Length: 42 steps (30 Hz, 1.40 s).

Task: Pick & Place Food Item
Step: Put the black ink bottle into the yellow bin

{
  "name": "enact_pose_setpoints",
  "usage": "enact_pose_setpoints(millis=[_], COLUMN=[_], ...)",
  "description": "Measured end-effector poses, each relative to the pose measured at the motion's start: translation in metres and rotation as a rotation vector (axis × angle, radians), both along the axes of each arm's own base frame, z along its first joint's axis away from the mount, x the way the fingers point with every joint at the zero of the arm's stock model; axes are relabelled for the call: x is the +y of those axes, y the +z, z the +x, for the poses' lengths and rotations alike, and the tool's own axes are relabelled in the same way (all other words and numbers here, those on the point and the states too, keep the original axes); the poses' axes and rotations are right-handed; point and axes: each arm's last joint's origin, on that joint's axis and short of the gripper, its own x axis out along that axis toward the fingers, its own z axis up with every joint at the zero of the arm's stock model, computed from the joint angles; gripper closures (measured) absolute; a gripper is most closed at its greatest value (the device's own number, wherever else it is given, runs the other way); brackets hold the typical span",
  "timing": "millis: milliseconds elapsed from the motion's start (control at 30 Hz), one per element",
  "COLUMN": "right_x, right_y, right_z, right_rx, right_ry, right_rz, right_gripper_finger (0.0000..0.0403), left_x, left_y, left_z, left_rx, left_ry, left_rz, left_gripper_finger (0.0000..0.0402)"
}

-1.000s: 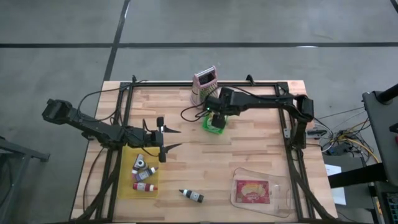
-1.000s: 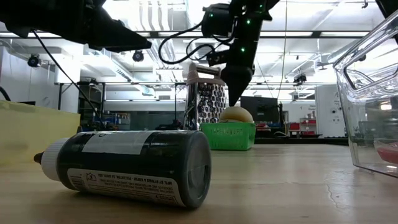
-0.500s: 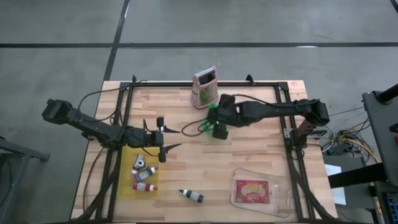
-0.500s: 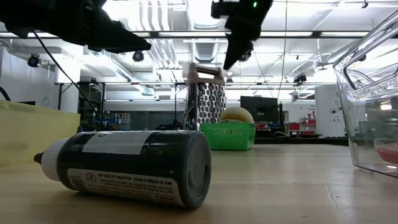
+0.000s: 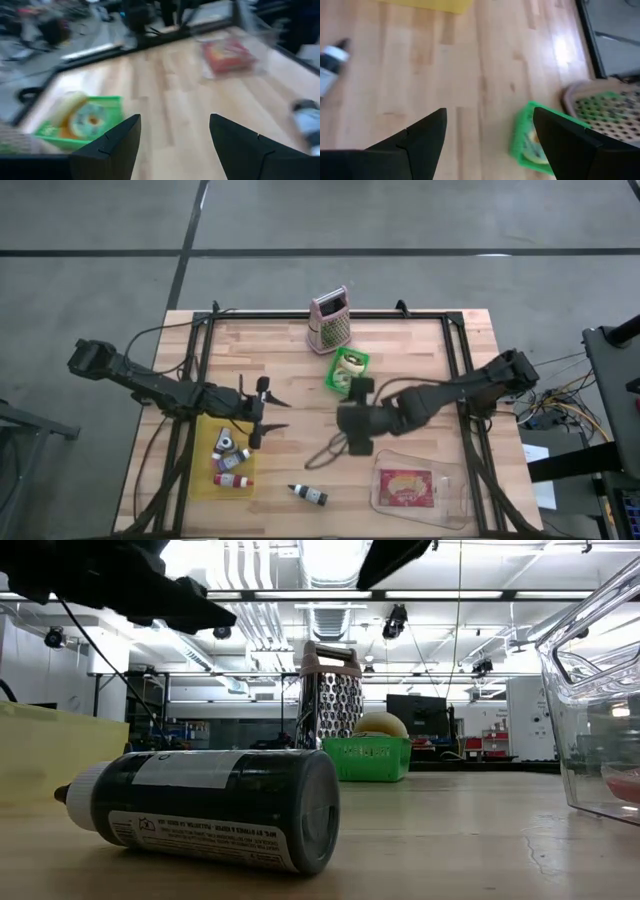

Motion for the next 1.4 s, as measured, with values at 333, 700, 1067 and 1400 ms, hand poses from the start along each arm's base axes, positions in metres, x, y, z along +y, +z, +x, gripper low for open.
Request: enact_pose_setpoints(millis=[333,700,1067,1400], right_x=[0.041,0.052,0.067,0.089], right_y=[-0.007,-0.008,-0.010,-0.026], right_z=[-0.008,-0.014,-0.022,-0.031], right_rx=[-0.016,-0.017,-0.022,-0.005], right_ry=[0.056,0.060,0.088,0.171], right_rz=[0.053,0.070,0.058,0.177], right_gripper_finger=[0.0112,0.0115,0.0115,0.0115], left_x=[-0.019,-0.060,-0.089,-0.097], left_y=[0.016,0.007,-0.017,-0.017], left_z=[0.004,0.032,0.074,0.073], left_rx=[0.215,0.392,0.608,0.672], left_ry=[-0.152,-0.229,-0.224,-0.279], left_rz=[-0.116,-0.113,-0.049,-0.119], left_gripper_finger=[0.0161,0.0161,0.0161,0.0161])
